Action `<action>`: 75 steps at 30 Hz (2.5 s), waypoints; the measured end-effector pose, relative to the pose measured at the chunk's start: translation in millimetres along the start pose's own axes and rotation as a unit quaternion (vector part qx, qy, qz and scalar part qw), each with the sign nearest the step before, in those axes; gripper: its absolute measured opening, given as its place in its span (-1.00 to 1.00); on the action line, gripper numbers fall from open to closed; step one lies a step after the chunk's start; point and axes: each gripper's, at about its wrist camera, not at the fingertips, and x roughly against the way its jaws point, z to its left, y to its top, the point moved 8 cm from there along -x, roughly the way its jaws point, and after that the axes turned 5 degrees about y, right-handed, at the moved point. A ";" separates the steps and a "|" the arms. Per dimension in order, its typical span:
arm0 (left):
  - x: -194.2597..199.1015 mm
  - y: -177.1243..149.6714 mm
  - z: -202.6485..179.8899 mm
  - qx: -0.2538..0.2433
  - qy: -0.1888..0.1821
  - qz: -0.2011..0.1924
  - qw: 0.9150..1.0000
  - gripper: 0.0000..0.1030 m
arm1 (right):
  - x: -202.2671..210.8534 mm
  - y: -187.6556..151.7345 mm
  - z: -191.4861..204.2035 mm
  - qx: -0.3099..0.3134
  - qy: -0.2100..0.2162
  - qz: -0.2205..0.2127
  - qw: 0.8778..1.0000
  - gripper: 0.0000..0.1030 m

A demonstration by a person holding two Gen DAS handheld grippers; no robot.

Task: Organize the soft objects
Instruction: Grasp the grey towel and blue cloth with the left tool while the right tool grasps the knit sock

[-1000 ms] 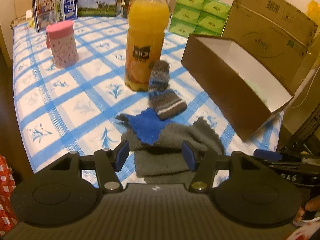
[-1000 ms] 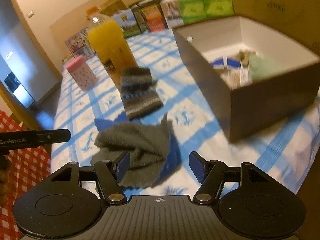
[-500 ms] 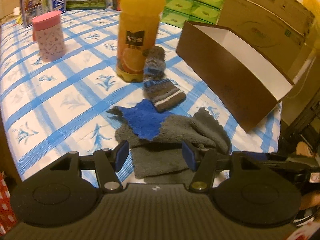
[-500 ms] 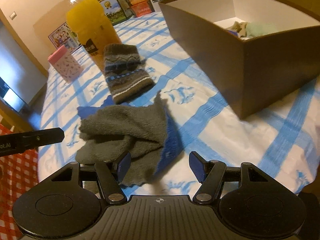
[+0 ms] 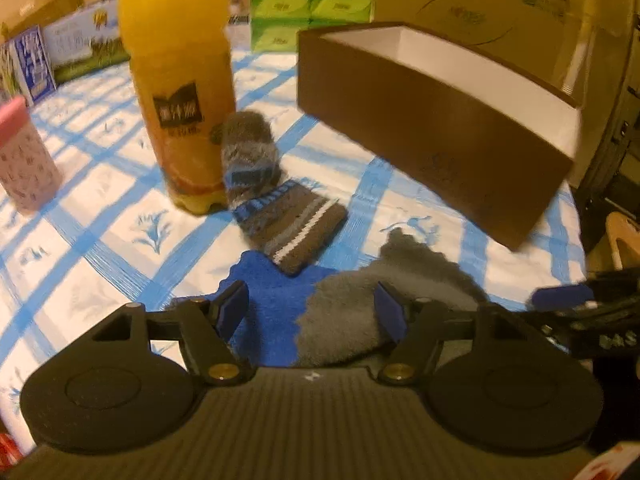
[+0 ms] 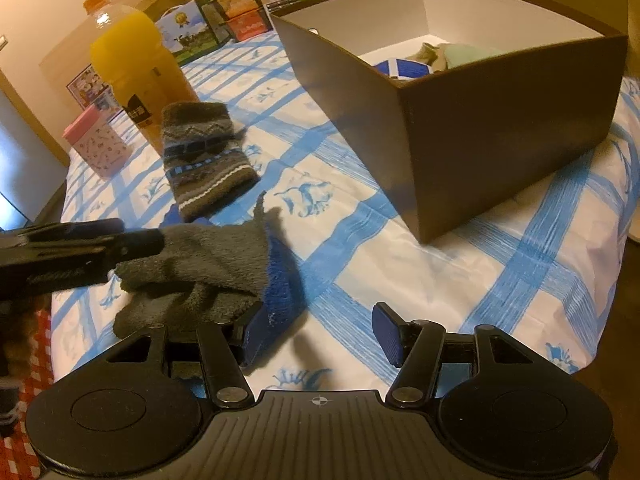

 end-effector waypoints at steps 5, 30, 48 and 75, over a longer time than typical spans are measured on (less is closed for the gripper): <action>-19.4 -18.4 -1.9 0.042 -0.043 0.053 0.997 -0.13 | 1.4 -1.8 -2.6 -0.006 -0.001 0.004 1.000 0.15; 10.3 -79.4 -71.5 -0.093 0.011 0.010 0.996 0.33 | 13.4 -19.4 -9.0 -0.022 0.000 0.011 1.000 0.15; 1.7 -51.4 -16.3 -0.004 0.027 -0.005 1.000 -0.49 | 4.6 -22.9 -3.2 -0.010 0.002 0.022 1.000 0.15; 56.9 -7.0 141.9 0.190 0.136 -0.049 0.971 -0.71 | -62.1 70.1 113.2 0.160 0.078 -0.053 0.983 0.15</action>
